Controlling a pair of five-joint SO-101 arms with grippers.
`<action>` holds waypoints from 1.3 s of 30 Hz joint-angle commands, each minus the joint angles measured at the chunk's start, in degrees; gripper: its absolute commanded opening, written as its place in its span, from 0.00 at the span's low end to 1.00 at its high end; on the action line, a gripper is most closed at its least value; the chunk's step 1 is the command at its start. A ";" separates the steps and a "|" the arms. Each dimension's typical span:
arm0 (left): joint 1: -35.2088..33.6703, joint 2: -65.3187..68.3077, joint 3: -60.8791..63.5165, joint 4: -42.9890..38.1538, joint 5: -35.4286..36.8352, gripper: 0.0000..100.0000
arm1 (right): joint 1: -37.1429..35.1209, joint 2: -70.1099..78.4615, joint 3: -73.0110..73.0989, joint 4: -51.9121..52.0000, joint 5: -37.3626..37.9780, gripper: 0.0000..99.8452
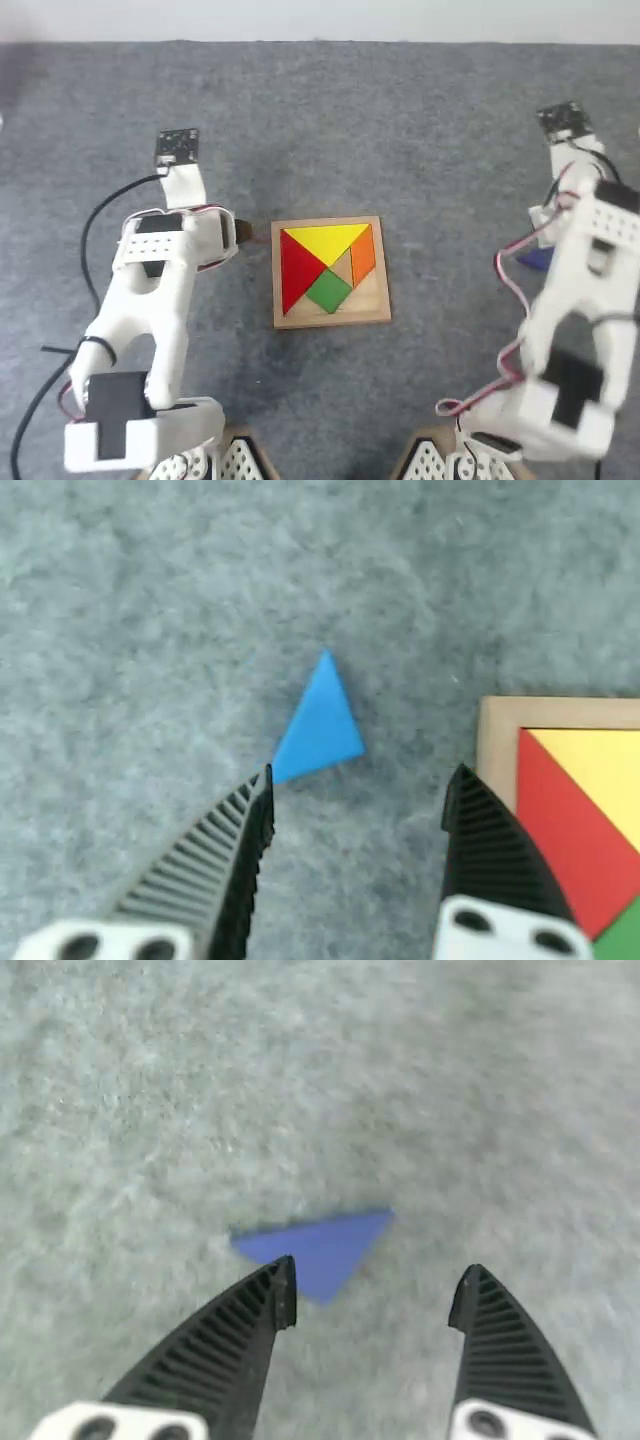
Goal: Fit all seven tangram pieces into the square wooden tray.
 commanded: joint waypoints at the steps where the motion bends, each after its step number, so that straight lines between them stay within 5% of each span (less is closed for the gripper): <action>1: -0.09 -2.20 -1.01 -1.58 0.88 0.27 | -1.27 8.04 -10.29 0.57 5.45 0.27; 12: 0.09 -2.20 -1.10 -2.02 0.62 0.27 | 3.03 19.38 -15.82 9.54 33.85 0.42; 24: 0.09 -2.20 -1.10 -1.93 0.62 0.27 | 4.44 25.27 -13.71 8.57 48.79 0.41; 29: 0.09 -2.20 -1.01 -1.93 0.62 0.27 | 5.23 26.33 -13.71 8.66 57.41 0.28; 39: 0.18 -2.11 -1.01 -1.93 0.62 0.27 | 8.57 26.15 -18.55 14.90 69.36 0.38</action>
